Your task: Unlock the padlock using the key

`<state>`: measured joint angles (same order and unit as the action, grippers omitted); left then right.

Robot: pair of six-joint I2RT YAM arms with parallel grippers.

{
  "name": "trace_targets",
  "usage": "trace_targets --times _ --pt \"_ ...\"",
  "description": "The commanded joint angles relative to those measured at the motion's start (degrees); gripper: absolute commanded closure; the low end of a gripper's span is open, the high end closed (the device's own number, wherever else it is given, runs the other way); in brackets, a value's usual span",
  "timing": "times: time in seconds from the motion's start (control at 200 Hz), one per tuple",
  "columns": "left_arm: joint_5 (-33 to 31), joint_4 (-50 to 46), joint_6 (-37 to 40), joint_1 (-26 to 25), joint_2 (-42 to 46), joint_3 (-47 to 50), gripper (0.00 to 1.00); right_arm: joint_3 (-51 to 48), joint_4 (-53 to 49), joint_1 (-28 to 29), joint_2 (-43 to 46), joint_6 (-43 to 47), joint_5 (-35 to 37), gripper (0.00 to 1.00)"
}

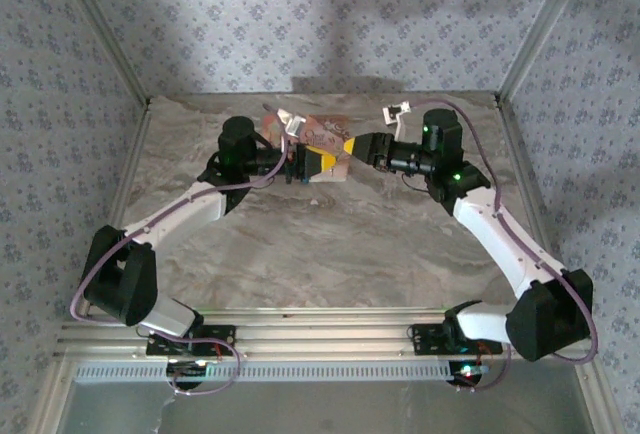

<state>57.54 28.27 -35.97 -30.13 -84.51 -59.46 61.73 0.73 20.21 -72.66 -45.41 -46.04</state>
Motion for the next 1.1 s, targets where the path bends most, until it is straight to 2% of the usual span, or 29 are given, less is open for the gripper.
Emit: trace_targets --times 0.0,0.255,0.425,0.56,0.635,0.759,0.829,0.909,1.014,1.099 --pt "1.12 6.69 -3.31 -0.66 -0.26 -1.08 1.00 -0.36 3.77 -0.09 -0.20 -0.61 -3.10 0.65" --pt "1.26 8.10 -4.81 -1.49 -1.44 -2.10 1.00 -0.83 8.56 0.45 -0.90 -2.45 -5.37 0.71" --pt "1.09 8.34 -5.34 -1.63 -2.02 -2.50 1.00 -0.91 9.18 0.54 -1.24 -2.94 -5.96 0.85" --pt "0.45 7.94 -5.41 -1.67 -2.19 -2.50 1.00 -0.59 9.59 1.02 -1.45 -3.28 -7.07 1.00" --pt "-0.09 8.36 -5.60 -1.61 -2.17 -2.31 1.00 -0.39 9.25 1.54 -1.69 -3.13 -7.22 0.99" --pt "-0.48 9.32 -6.19 -1.60 -2.15 -2.28 1.00 -0.43 8.66 2.28 -1.81 -2.72 -6.76 0.87" --pt "-0.67 9.77 -6.47 -1.63 -2.11 -2.33 1.00 -0.56 8.41 2.46 -1.85 -2.55 -6.43 0.85" --pt "-0.67 9.74 -6.44 -1.61 -2.01 -2.33 1.00 -0.65 8.66 2.64 -2.10 -2.39 -7.07 0.89" --pt "-0.76 9.27 -6.48 -1.69 -1.97 -2.12 1.00 -0.56 8.87 2.95 -1.89 -1.60 -7.48 1.00" --pt "-1.05 8.33 -5.77 -1.66 -1.77 -1.63 1.00 -0.56 8.18 3.08 -1.39 -0.40 -6.92 1.00"
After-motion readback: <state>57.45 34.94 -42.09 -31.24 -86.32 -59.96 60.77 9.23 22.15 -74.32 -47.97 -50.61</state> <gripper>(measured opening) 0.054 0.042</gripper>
